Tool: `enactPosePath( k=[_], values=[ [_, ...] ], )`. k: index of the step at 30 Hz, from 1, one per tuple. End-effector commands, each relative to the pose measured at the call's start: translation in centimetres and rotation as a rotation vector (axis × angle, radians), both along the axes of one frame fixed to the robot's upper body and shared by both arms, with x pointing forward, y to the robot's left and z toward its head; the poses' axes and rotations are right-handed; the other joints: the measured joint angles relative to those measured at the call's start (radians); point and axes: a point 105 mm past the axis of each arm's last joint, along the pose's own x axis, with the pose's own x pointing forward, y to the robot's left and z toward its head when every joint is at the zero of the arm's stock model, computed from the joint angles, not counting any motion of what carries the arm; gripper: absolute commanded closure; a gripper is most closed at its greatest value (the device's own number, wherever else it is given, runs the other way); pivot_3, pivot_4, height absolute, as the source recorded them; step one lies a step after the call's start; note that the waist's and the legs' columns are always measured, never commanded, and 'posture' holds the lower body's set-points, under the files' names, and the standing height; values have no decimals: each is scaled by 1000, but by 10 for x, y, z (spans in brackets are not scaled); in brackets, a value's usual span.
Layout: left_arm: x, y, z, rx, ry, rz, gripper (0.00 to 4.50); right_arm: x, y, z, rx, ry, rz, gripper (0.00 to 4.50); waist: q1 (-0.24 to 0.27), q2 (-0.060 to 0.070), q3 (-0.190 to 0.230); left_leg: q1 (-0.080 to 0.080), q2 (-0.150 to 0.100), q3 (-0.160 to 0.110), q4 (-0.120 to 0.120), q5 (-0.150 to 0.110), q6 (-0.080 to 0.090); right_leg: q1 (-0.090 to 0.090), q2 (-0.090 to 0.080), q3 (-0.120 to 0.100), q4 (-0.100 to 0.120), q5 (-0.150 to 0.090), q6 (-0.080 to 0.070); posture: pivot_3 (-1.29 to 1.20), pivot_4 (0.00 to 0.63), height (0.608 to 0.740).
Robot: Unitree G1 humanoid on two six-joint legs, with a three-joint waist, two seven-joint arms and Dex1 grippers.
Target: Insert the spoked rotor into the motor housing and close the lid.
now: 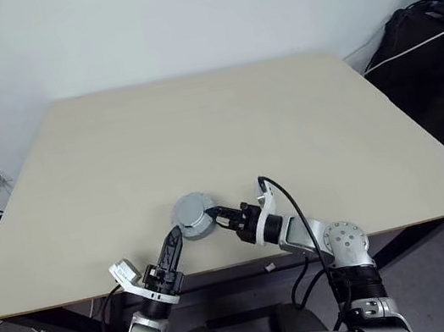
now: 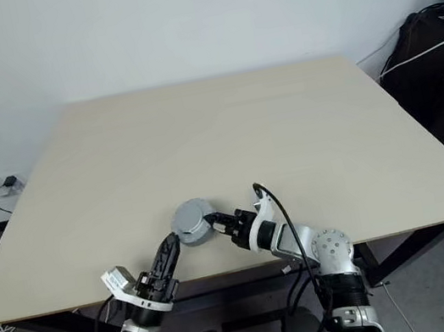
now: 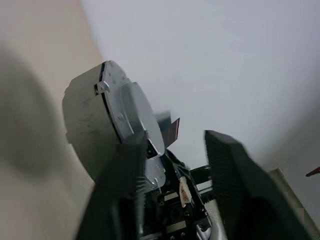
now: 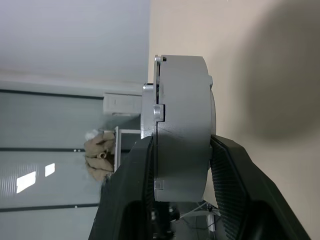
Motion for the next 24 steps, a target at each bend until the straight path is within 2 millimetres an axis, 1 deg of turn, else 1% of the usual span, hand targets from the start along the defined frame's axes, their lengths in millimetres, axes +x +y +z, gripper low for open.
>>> enactPosePath(
  k=[1,5,6,13,19,24],
  values=[
    [-2,-3,12,-69,-32,20,1571,7,9,27,94,-89,-5,3148,-2,0,0,0,0,0,0,0,0,0,0,0,0,0,0,0,0,740],
    [-10,-3,13,-113,-9,35,195,7,9,28,90,-91,-8,3148,-6,0,0,0,0,0,0,0,0,0,0,0,0,0,0,0,0,740],
    [-11,-2,12,-120,1,41,26,7,9,28,94,-91,-9,3148,-6,0,0,0,0,0,0,0,0,0,0,0,0,0,0,0,0,740],
    [-10,-4,10,-132,18,42,26,6,13,31,105,-95,14,3148,-7,0,0,0,0,0,0,0,0,0,0,0,0,0,0,0,0,740],
    [2,-6,8,-137,12,31,26,2,16,31,105,-93,36,3148,-6,0,0,0,0,0,0,0,0,0,0,0,0,0,0,0,0,740],
    [11,-12,6,-148,17,0,26,-2,18,32,101,-95,51,3148,-10,0,0,0,0,0,0,0,0,0,0,0,0,0,0,0,0,740]
  ],
)
